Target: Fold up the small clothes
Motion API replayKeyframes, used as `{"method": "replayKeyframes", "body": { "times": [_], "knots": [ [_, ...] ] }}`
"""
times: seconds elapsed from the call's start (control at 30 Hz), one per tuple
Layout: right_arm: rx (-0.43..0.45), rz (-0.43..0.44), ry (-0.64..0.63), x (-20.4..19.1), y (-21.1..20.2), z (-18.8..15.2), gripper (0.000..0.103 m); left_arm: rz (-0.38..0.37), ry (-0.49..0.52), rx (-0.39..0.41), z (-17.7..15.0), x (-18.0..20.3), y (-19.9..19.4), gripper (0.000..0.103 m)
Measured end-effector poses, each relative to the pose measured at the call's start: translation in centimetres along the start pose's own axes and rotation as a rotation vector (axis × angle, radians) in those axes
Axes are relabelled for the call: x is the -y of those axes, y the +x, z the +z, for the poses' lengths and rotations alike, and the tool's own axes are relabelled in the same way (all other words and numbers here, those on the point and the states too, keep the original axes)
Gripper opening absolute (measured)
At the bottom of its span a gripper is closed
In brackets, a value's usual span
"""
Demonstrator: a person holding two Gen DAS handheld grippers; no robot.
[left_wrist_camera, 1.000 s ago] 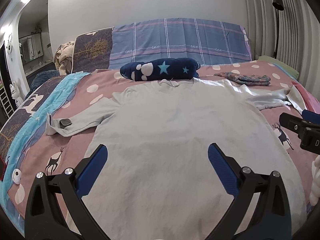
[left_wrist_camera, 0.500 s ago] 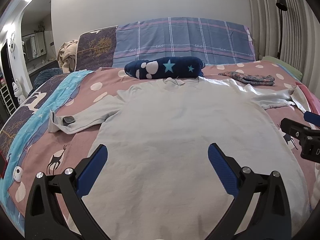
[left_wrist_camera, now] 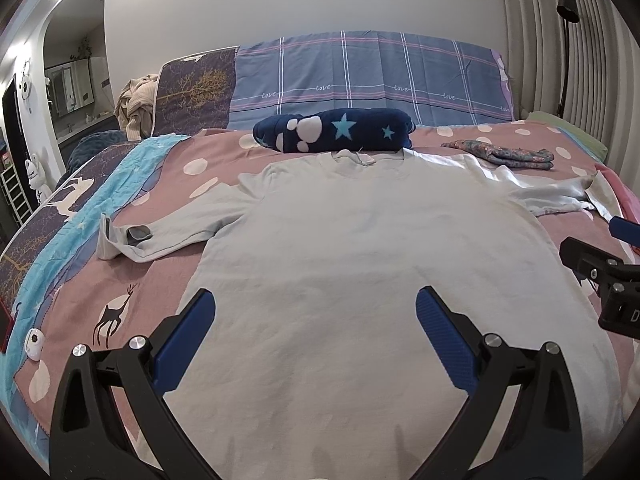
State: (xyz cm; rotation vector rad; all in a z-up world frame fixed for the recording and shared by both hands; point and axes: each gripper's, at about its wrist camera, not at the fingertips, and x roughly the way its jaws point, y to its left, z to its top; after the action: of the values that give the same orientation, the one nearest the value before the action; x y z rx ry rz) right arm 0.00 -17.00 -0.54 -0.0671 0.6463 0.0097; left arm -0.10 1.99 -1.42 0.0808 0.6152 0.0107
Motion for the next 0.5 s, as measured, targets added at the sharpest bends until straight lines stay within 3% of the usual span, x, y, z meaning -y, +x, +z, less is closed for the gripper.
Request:
{"method": "replayKeyframes", "body": {
  "times": [0.5],
  "knots": [
    [-0.024,-0.004,0.017,0.54,0.7,-0.19,0.101,0.014,-0.013,-0.015,-0.39,-1.02,0.71,0.101]
  ]
}}
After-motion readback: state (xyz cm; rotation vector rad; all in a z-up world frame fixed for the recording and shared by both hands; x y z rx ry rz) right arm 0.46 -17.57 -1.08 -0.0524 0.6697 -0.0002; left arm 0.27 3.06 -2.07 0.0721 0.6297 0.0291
